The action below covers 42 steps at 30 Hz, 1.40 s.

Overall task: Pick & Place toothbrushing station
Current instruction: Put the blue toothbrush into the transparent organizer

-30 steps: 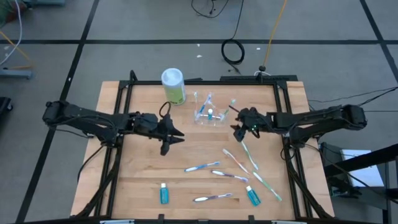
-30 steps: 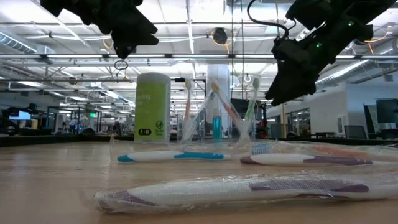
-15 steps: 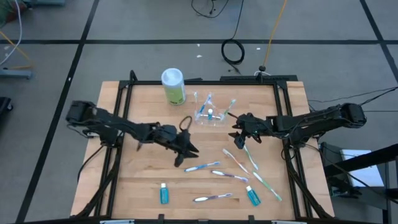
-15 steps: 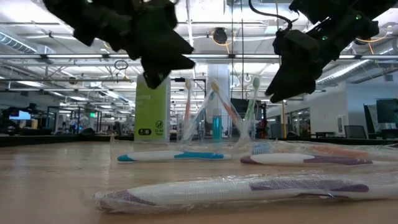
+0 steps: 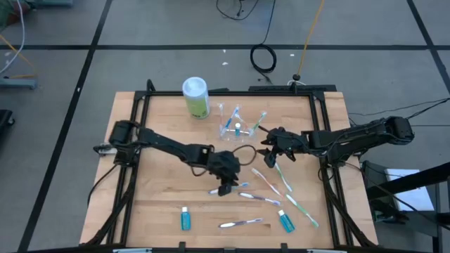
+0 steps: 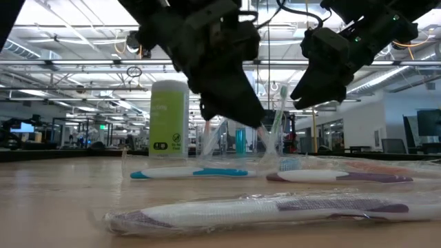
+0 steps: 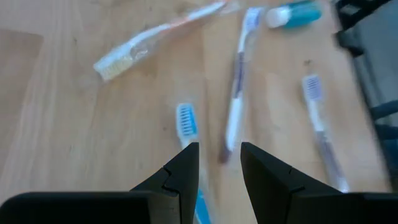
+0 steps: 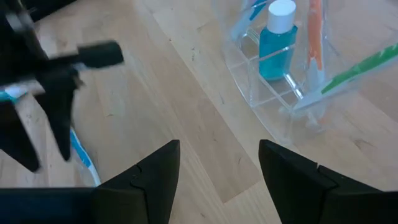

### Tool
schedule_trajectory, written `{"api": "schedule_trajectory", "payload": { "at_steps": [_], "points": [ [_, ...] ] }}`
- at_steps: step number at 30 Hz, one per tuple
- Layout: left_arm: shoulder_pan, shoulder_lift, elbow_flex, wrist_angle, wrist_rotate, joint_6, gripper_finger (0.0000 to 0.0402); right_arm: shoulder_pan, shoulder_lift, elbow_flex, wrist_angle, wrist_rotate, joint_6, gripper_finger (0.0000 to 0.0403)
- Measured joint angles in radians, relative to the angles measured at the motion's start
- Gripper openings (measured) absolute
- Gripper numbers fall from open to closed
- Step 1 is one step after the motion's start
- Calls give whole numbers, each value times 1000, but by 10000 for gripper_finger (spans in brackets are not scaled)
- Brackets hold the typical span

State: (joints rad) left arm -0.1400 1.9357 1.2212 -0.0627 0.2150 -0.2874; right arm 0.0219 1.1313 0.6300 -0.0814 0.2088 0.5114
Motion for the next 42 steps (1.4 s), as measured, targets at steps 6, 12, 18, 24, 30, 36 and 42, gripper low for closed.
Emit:
{"api": "schedule_trajectory", "payload": {
  "at_steps": [6,12,18,24,30,36,42],
  "points": [
    [-8,103,78,-16,-6,65,122,0,0,0,2,-1,0,211],
    [-6,148,89,-20,-11,59,122,0,0,0,2,-1,0,210],
    [-6,166,90,-56,-88,89,122,0,0,0,2,-1,0,210],
    [-6,171,92,-112,-129,127,91,0,0,0,2,-2,0,210],
    [1,166,92,-129,-122,128,11,0,0,0,2,-2,0,210],
    [23,89,83,-219,-60,121,16,0,0,0,1,-2,0,210],
    [48,-73,88,-276,-170,234,8,0,0,0,-1,-2,0,210]
  ]
}}
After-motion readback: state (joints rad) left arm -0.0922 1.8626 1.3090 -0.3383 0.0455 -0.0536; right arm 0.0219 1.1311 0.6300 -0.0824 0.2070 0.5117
